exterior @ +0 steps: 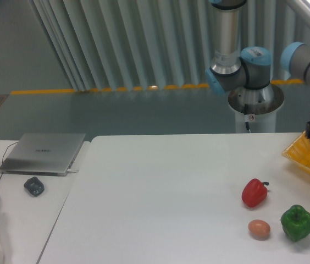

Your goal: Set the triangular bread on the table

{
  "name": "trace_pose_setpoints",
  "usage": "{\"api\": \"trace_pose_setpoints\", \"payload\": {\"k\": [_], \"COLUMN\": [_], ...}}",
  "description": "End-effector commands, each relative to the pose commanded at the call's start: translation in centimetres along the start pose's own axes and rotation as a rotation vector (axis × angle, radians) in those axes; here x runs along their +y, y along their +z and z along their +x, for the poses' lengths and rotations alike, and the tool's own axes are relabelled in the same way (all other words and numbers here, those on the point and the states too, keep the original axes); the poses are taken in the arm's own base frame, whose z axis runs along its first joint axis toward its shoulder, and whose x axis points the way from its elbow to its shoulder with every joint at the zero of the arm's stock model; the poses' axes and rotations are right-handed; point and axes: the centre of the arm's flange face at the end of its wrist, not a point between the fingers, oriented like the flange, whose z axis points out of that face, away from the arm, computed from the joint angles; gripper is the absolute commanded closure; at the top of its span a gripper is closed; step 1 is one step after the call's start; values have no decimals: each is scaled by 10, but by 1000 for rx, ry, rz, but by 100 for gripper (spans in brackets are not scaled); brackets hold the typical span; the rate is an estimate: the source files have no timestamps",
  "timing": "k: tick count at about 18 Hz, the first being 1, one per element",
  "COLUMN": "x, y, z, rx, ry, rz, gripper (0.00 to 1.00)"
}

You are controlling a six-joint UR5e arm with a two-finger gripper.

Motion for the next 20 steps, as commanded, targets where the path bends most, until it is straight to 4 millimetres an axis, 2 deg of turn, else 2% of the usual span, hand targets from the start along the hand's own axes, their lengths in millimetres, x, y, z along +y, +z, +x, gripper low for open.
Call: {"api": "trace_pose_setpoints", "payload": {"k": [2,7,10,14,17,20], "x": [9,63,83,118,126,136], "y": [3,21,25,42,59,63], "z": [1,16,19,32,42,45], "rx": [5,40,60,94,138,149], "ry": [33,188,168,103,90,70], "rz": [0,16,14,34,52,61], "gripper": [0,0,0,0,0,0]}}
